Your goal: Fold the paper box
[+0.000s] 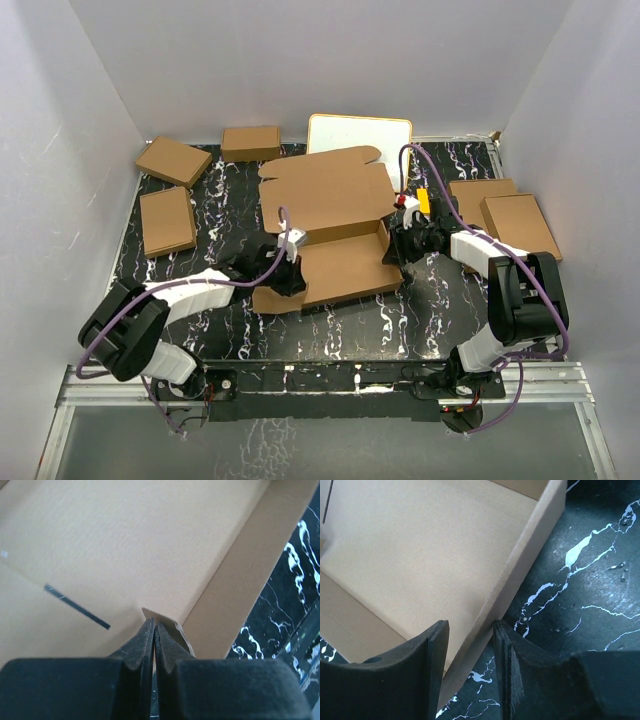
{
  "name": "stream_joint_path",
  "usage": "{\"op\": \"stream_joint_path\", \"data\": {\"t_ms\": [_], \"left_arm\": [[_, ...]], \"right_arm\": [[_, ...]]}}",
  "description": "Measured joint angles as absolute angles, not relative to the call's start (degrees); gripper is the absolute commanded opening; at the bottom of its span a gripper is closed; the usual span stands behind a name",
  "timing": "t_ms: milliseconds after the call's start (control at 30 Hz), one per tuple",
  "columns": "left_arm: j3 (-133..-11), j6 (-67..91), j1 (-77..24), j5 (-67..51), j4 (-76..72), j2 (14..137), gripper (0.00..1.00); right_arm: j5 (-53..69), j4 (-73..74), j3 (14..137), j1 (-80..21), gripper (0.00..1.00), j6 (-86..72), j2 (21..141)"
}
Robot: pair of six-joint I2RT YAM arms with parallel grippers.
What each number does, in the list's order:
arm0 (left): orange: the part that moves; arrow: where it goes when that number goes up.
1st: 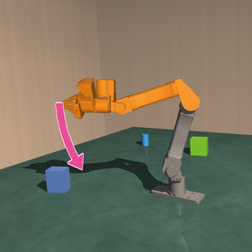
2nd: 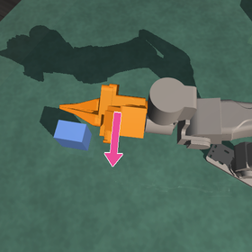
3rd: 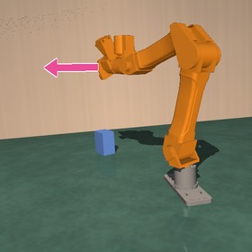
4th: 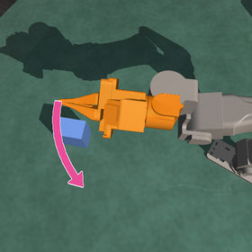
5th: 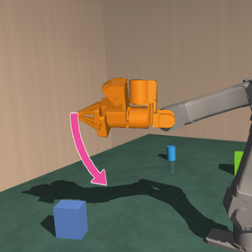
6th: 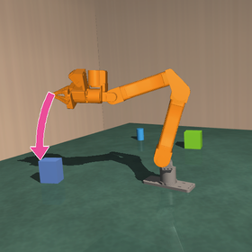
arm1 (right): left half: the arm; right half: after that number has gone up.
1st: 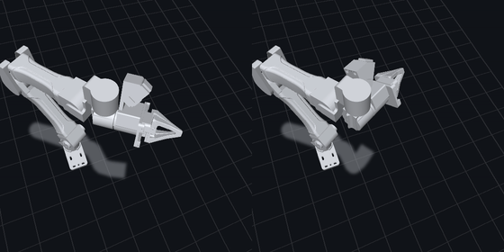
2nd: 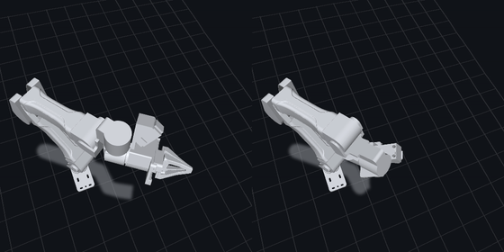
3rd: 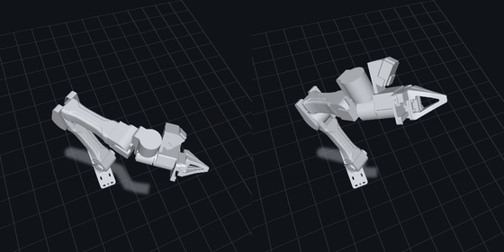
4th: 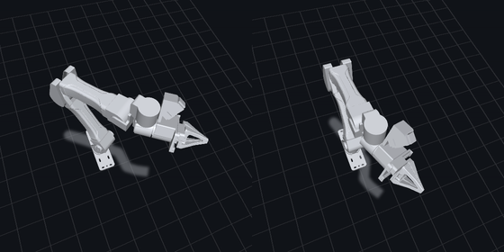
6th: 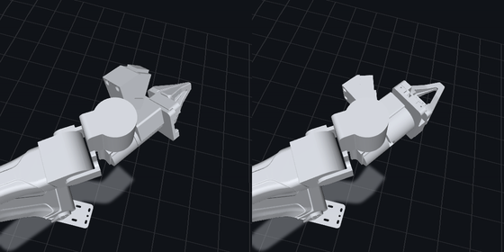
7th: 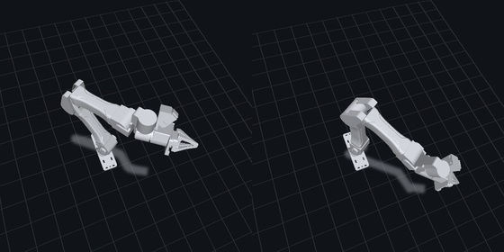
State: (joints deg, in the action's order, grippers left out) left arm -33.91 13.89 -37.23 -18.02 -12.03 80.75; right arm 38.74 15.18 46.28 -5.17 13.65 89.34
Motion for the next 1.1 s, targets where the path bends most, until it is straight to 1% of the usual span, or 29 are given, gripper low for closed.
{"op": "stream_joint_path", "data": {"t_ms": [233,433,500,633,767,967,1100], "left_arm": [[-34.5,7.6,-37.3,-27.4,-13.0,85.6,0.0],[-35.4,6.3,-37.3,-29.4,-12.4,86.8,0.0],[-35.5,6.3,-37.3,-29.6,-12.4,86.8,0.01],[-35.6,6.4,-37.3,-29.6,-12.3,86.8,0.01],[-35.6,6.5,-37.3,-29.5,-11.9,86.8,0.01],[-35.6,6.7,-37.3,-29.2,-11.6,86.8,0.01],[-35.6,7.2,-37.3,-28.6,-11.5,86.7,0.01]], "right_arm": [[38.7,15.7,46.3,-5.3,0.44,13.6,89.4],[38.7,16.0,46.3,-5.3,0.44,13.6,89.4],[38.7,16.1,46.3,-5.3,0.48,13.6,89.4],[38.5,16.4,46.4,-5.3,0.59,13.9,89.4],[37.6,18.5,48.0,-5.3,0.67,15.4,89.3],[37.0,20.5,51.1,-5.2,0.71,19.1,86.0],[37.7,24.1,53.6,-5.2,0.71,24.1,84.4]]}}
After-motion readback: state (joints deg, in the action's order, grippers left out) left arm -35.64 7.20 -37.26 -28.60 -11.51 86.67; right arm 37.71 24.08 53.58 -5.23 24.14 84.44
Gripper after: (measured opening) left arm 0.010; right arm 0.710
